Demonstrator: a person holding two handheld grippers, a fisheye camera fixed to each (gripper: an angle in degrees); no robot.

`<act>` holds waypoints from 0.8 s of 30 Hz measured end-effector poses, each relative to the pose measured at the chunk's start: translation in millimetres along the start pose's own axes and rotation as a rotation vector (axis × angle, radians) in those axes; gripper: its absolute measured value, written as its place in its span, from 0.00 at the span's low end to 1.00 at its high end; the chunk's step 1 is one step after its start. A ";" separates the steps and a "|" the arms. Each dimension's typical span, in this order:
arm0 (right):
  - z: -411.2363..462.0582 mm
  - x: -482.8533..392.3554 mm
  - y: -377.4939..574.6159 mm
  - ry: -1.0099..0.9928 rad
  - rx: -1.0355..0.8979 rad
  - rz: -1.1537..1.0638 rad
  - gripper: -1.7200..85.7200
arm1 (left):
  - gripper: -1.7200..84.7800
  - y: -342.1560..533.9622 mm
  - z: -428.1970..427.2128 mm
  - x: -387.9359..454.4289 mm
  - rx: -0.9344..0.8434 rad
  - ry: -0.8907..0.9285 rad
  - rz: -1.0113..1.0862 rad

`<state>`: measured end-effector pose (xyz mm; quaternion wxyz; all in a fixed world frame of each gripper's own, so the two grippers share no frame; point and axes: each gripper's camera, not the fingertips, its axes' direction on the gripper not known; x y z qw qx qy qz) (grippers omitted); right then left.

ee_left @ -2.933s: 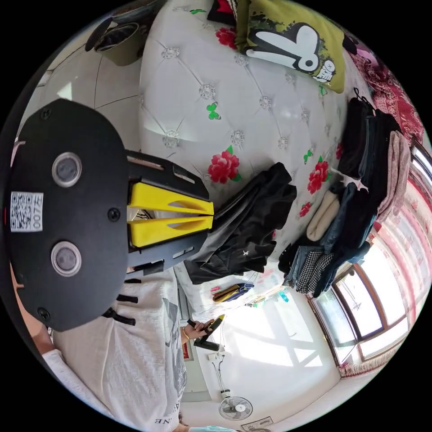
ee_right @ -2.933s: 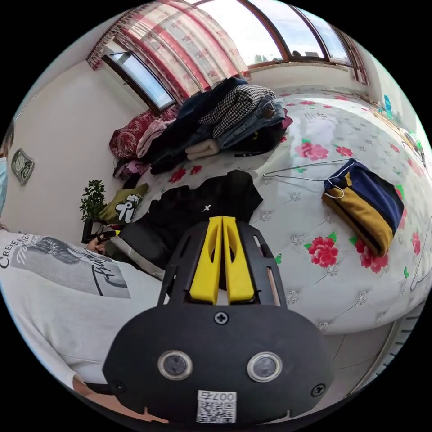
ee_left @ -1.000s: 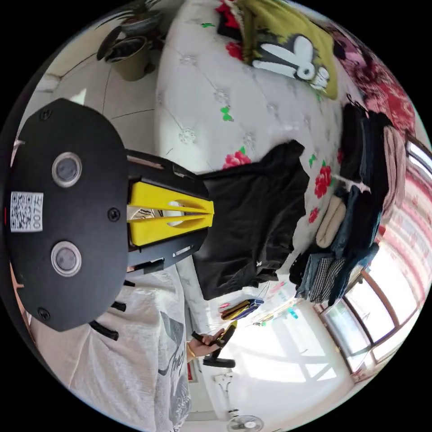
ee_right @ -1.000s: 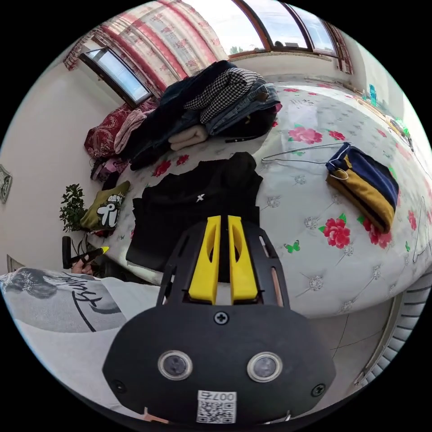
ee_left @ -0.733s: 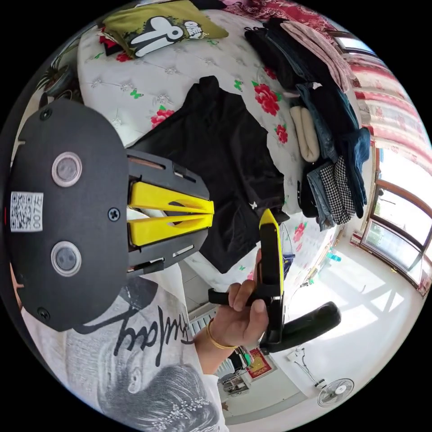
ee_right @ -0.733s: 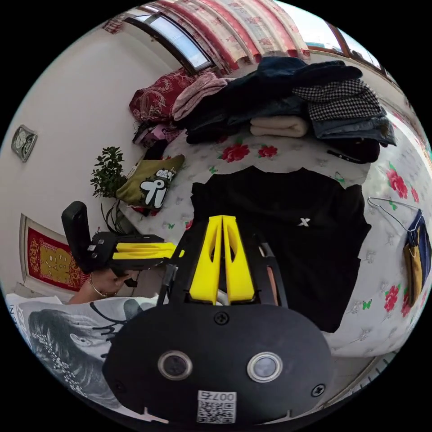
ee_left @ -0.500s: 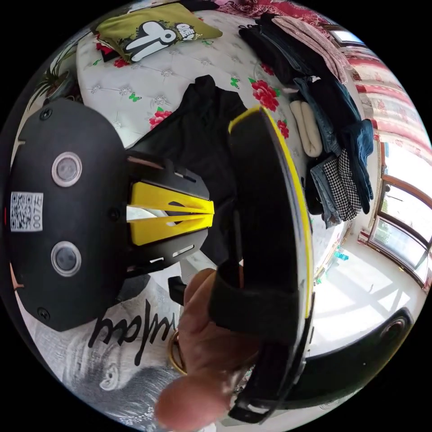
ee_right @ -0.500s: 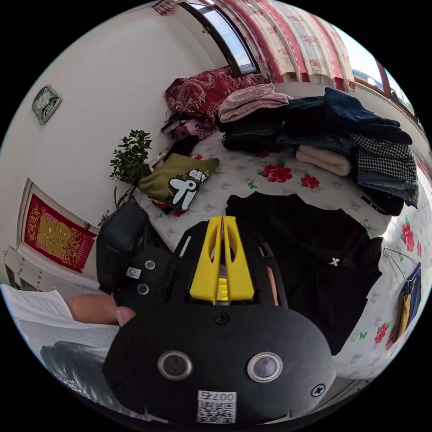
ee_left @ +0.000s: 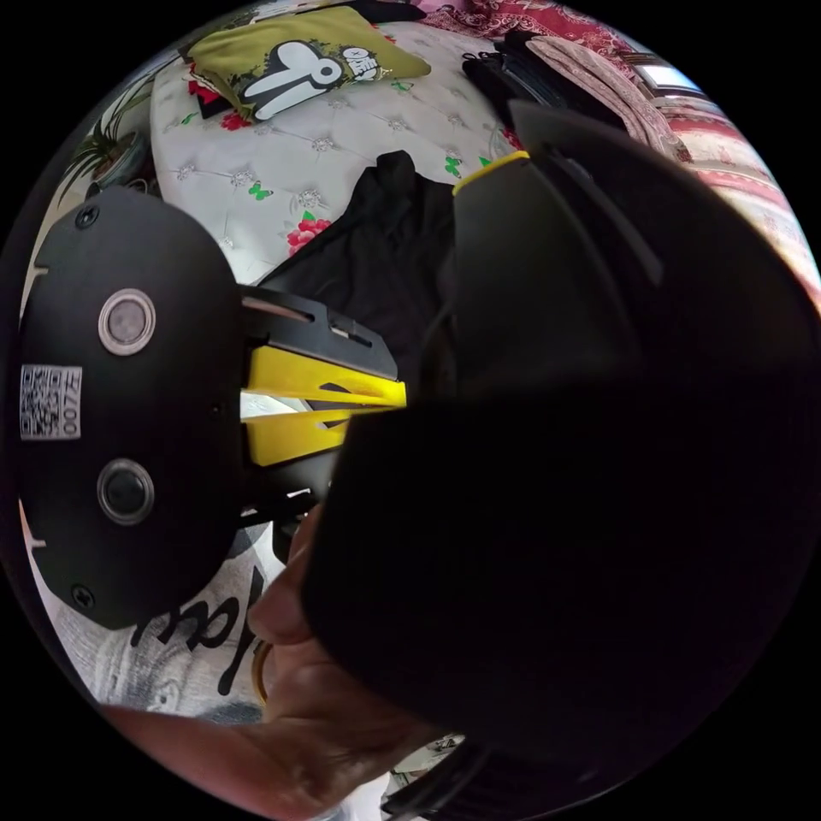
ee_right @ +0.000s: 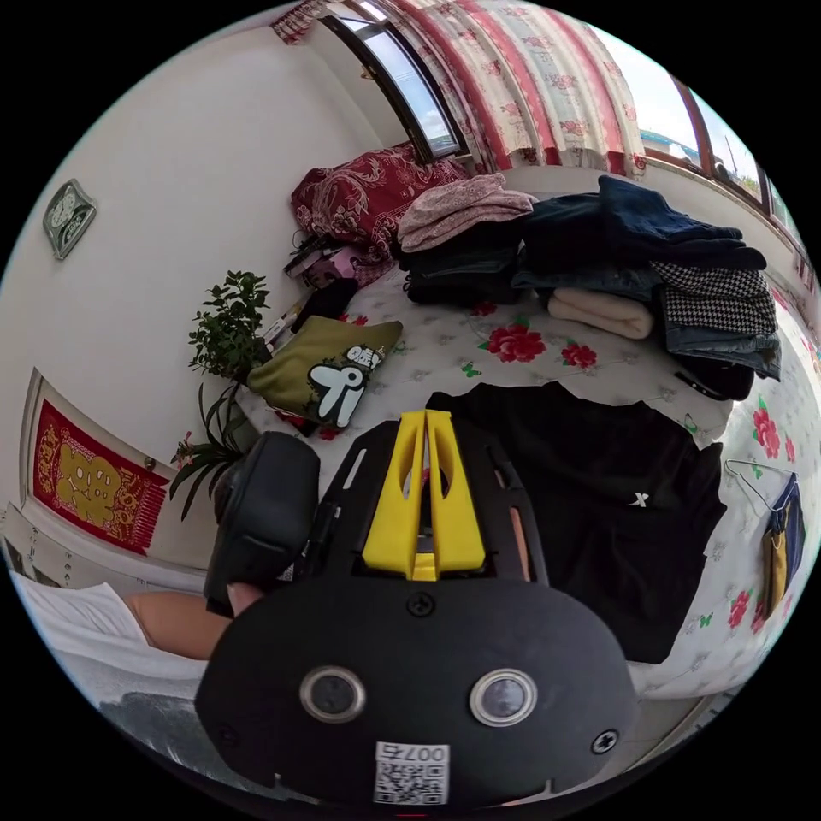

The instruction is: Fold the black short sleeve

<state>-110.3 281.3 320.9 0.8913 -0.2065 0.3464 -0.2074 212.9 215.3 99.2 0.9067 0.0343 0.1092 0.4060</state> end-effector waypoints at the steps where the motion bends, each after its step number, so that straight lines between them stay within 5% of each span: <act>1: 0.6 -1.2 -0.7 0.006 0.003 0.000 0.02 | 0.01 -0.3 0.2 -0.4 0.002 0.005 -0.003; 16: 15.1 18.7 -20.4 0.036 0.061 -0.004 0.02 | 0.01 -24.5 20.7 -18.5 -0.046 -0.129 -0.069; 24: 77.4 143.9 49.2 0.216 -0.375 0.043 0.02 | 0.04 3.9 54.0 -89.5 -0.181 -0.266 -0.308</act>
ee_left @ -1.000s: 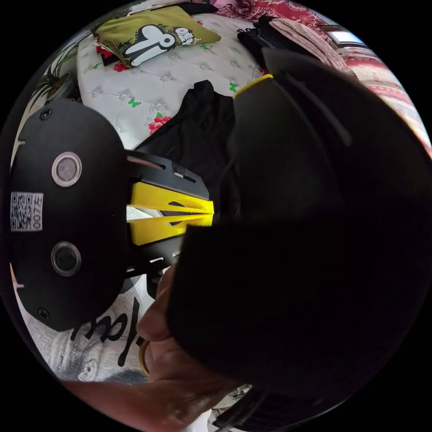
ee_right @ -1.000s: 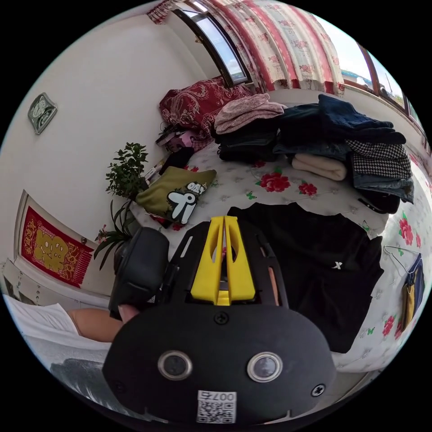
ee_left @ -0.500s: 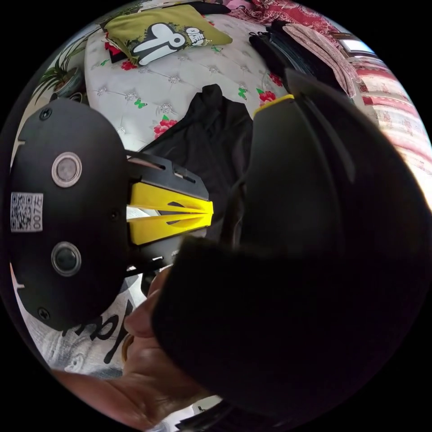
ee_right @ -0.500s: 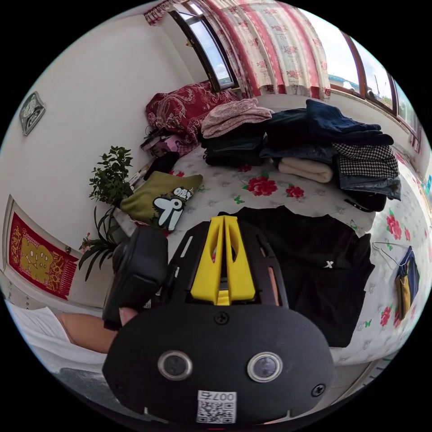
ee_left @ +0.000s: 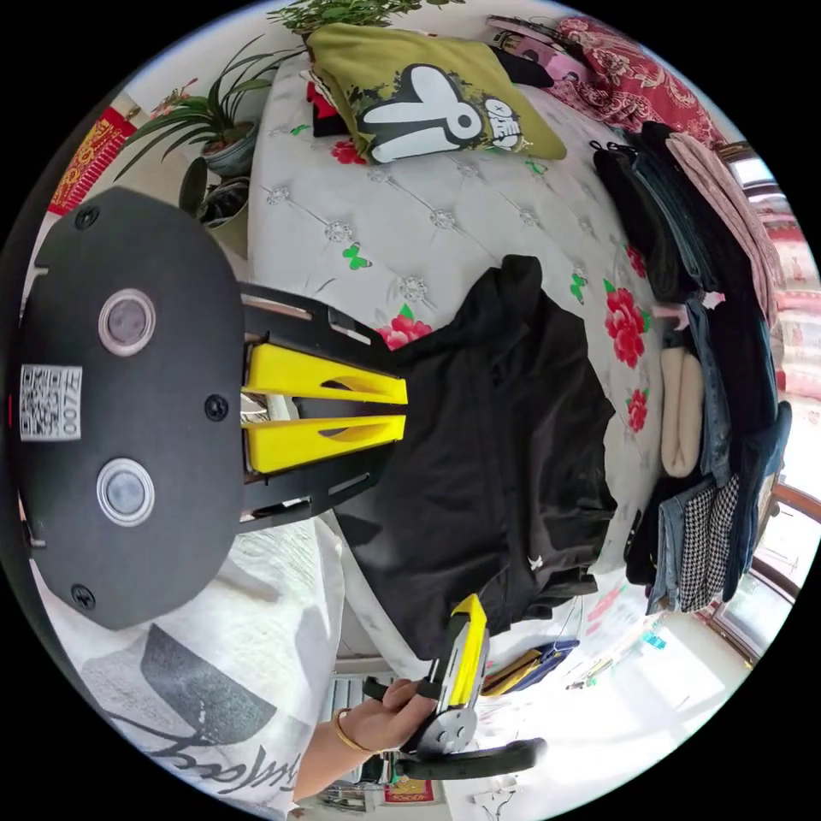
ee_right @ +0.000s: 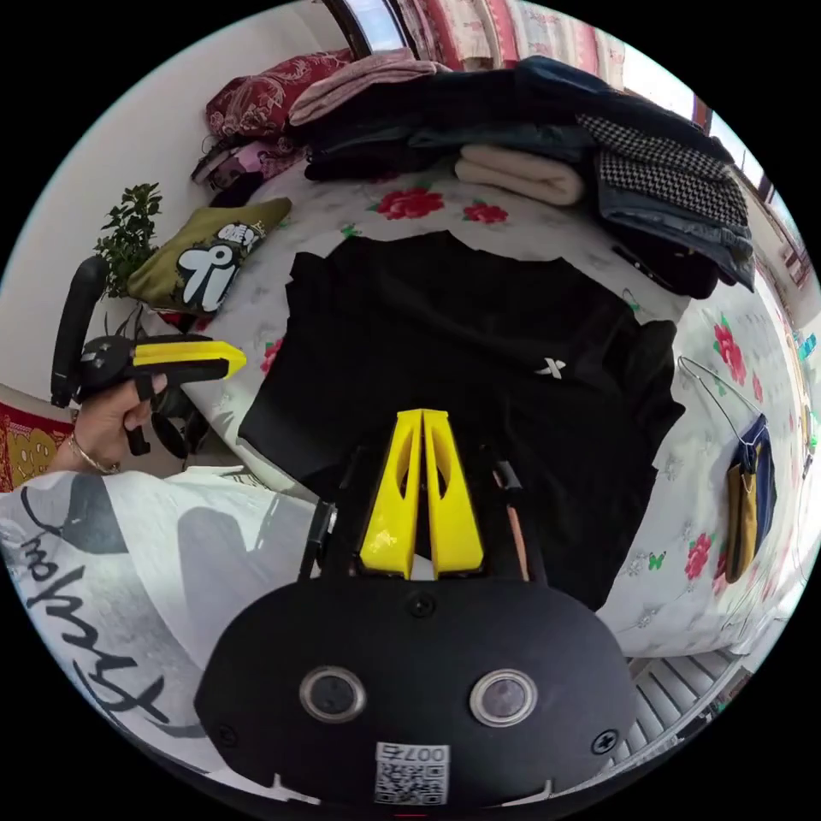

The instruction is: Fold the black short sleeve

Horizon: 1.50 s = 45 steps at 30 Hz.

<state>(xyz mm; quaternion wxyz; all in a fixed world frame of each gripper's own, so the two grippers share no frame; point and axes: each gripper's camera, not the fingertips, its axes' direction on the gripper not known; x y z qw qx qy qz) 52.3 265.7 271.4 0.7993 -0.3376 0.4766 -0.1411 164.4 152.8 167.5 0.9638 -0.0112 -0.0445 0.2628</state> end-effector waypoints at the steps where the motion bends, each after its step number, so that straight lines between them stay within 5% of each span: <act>1: 5.8 6.1 3.9 -0.001 -0.019 0.006 0.02 | 0.04 -0.3 3.2 -1.1 -0.009 0.003 -0.009; 5: 46.4 28.2 17.7 0.038 -0.160 -0.012 0.02 | 0.06 -6.7 19.4 2.6 -0.051 -0.002 -0.024; 25: 40.0 55.2 16.8 0.009 -0.075 -0.176 0.02 | 0.08 -46.5 39.9 16.1 -0.149 -0.015 -0.078; 35: -29.3 147.0 63.8 -0.068 0.182 0.187 0.08 | 0.08 -36.4 44.2 -1.0 -0.180 -0.009 -0.144; 45: -46.5 242.9 159.1 0.012 0.072 0.448 0.11 | 0.10 26.2 -1.3 -30.6 -0.104 0.017 -0.203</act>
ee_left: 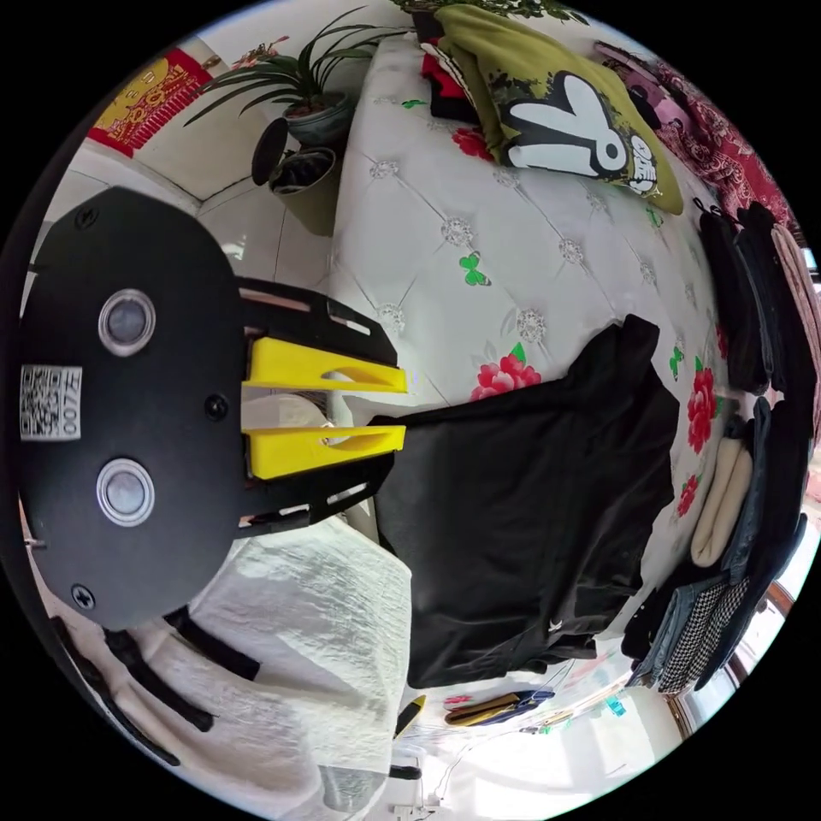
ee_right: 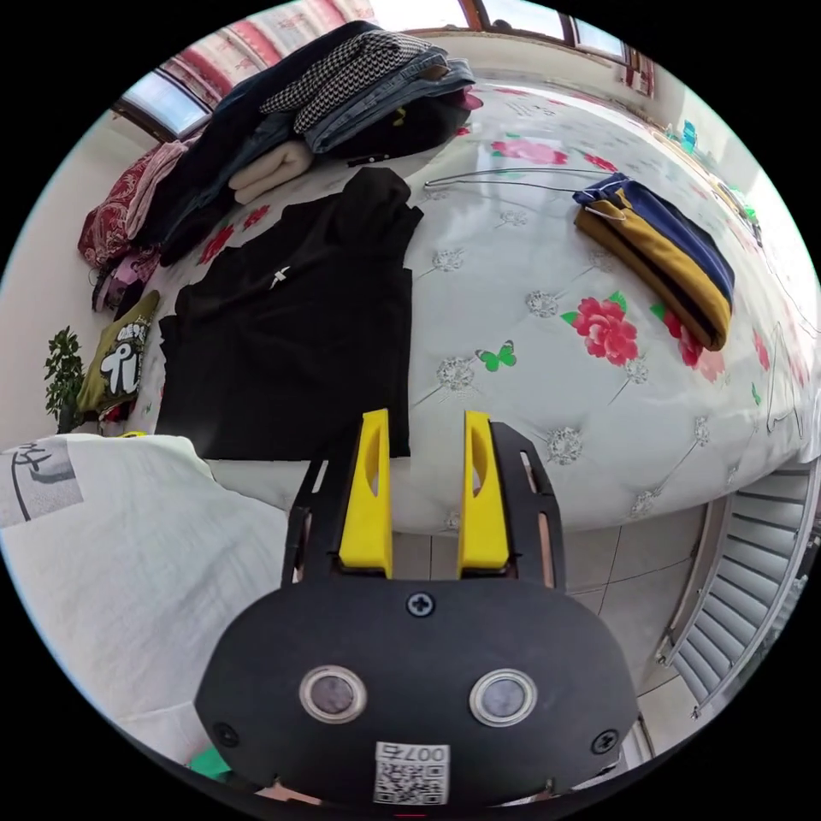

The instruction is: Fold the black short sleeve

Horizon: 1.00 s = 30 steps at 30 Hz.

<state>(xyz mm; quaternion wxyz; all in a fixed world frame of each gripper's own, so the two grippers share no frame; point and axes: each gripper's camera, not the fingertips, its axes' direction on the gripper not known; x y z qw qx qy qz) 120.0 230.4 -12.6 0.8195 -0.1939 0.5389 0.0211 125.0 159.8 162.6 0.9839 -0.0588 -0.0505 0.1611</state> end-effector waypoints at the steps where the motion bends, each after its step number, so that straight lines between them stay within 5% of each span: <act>1: 1.5 1.5 1.5 -0.004 -0.006 -0.002 0.11 | 0.10 1.8 1.3 -1.2 -0.004 0.009 0.000; 9: 23.5 0.2 -2.0 0.046 -0.070 -0.094 0.06 | 0.03 -3.9 23.1 -7.2 -0.060 0.044 0.045; 13: 19.8 4.0 -18.3 -0.121 -0.122 -0.142 0.03 | 0.01 -12.9 11.5 -27.9 -0.049 0.168 0.041; 23: -167.0 1.7 -127.3 -0.409 0.418 -0.254 0.02 | 0.01 -103.2 -187.0 -93.3 0.387 0.358 0.145; 30: -258.2 -21.0 -91.4 -0.422 0.620 -0.460 0.02 | 0.01 -57.3 -300.0 -99.7 0.598 0.337 0.322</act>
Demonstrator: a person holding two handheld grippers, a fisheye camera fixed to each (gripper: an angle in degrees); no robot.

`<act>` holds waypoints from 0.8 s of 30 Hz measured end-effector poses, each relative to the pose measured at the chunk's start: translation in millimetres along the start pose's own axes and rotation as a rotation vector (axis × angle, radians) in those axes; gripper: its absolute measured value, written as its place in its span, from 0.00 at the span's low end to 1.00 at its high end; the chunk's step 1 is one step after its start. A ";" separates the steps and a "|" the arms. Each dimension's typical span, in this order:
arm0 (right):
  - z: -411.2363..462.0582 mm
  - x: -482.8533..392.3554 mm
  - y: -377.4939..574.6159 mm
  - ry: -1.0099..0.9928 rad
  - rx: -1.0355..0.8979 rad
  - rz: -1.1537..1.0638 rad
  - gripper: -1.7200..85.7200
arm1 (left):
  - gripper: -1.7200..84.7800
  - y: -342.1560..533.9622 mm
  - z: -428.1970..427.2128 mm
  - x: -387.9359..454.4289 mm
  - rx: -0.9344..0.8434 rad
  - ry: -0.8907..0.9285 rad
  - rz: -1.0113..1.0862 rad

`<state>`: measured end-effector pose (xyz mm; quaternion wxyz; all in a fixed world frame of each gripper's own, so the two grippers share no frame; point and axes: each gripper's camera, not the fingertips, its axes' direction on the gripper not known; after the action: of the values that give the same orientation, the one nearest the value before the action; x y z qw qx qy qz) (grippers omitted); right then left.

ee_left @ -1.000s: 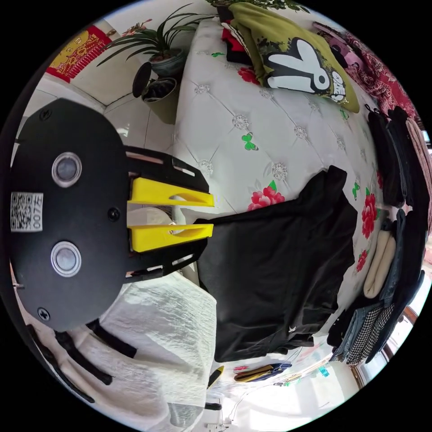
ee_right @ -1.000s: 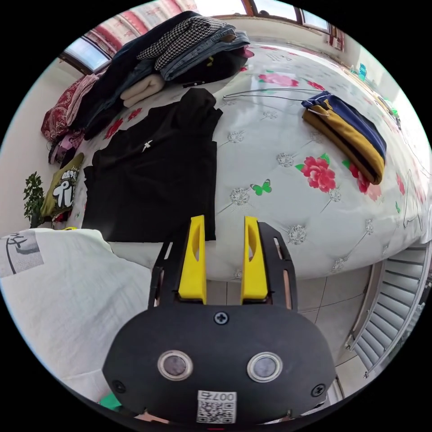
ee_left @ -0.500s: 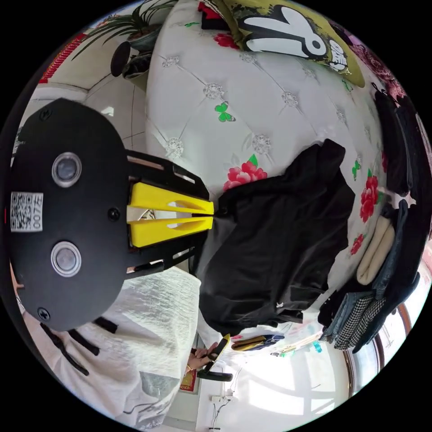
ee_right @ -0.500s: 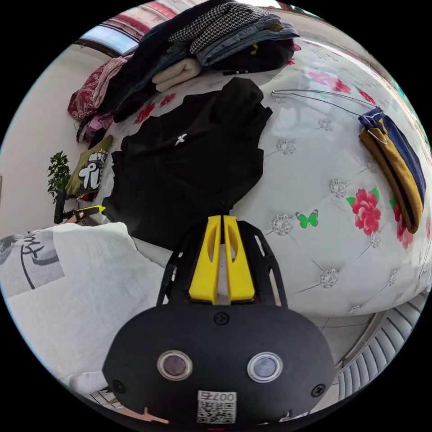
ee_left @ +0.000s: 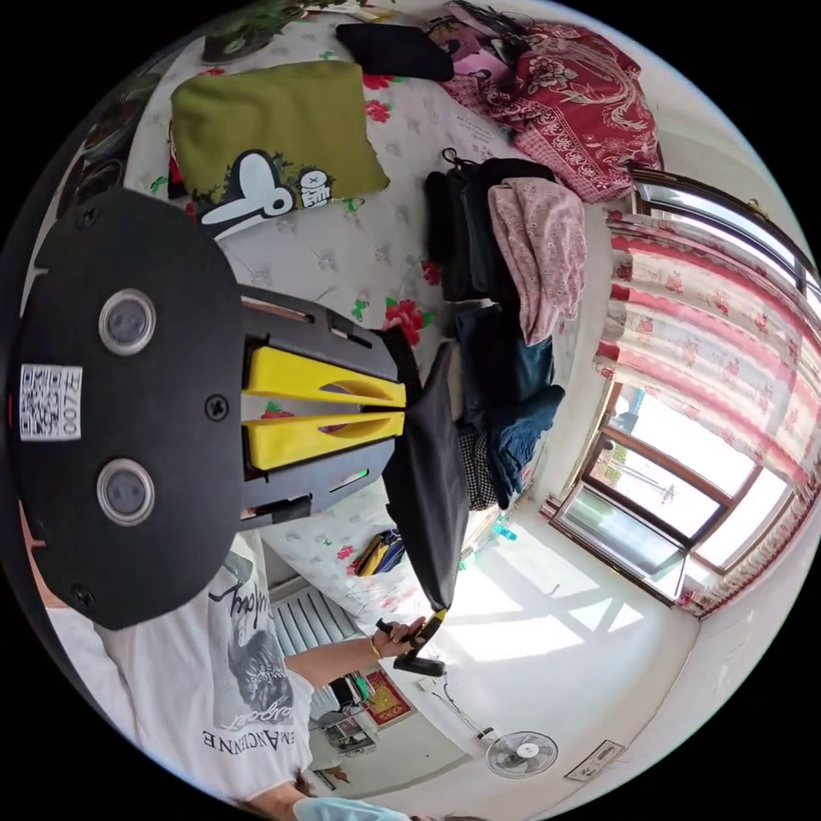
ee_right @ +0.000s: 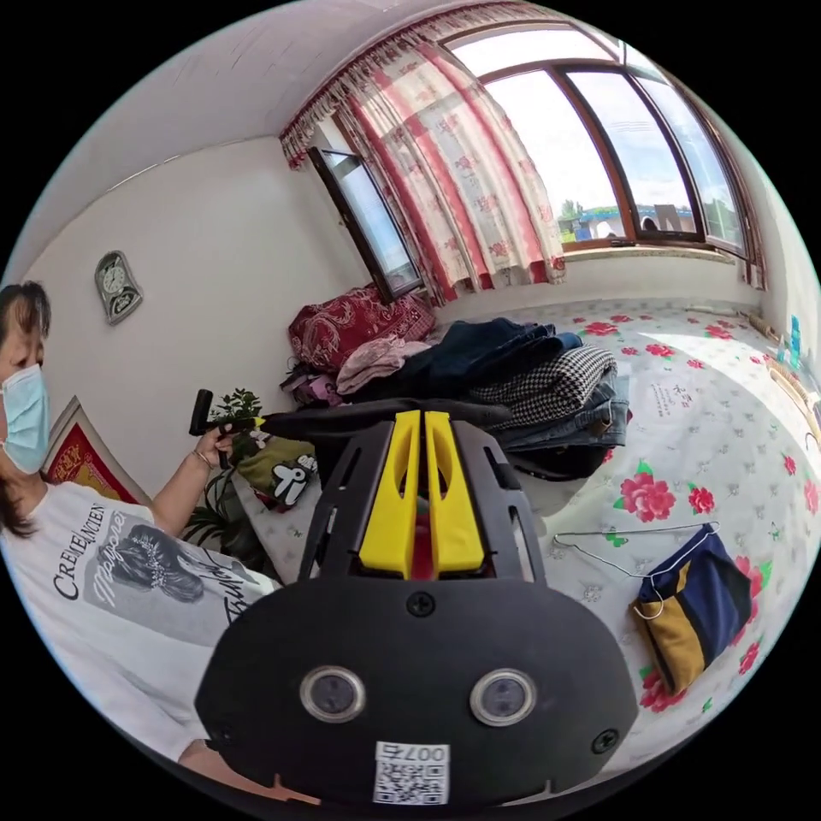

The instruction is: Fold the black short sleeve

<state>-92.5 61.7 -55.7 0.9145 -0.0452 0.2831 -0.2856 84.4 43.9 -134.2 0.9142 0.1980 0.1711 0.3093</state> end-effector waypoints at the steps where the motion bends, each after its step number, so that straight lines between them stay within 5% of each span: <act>1: -1.2 -3.5 5.6 0.004 -0.009 -0.009 0.02 | 0.01 5.8 -1.6 2.6 -0.007 -0.004 0.009; 5: 21.7 -11.1 71.4 0.095 -0.179 0.022 0.02 | 0.01 69.3 28.5 0.5 -0.129 -0.035 -0.028; 14: 129.6 23.2 252.5 0.136 -0.652 0.537 0.02 | 0.01 250.6 159.5 -48.7 -0.536 -0.062 -0.433; 24: 138.9 -7.8 206.0 0.344 -0.627 0.430 0.05 | 0.02 285.8 135.1 -40.9 -0.546 -0.081 -0.445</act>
<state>80.1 226.5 13.8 0.8346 -0.2131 0.5078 0.0087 -29.8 192.1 123.9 0.9845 -0.0839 0.0847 0.1288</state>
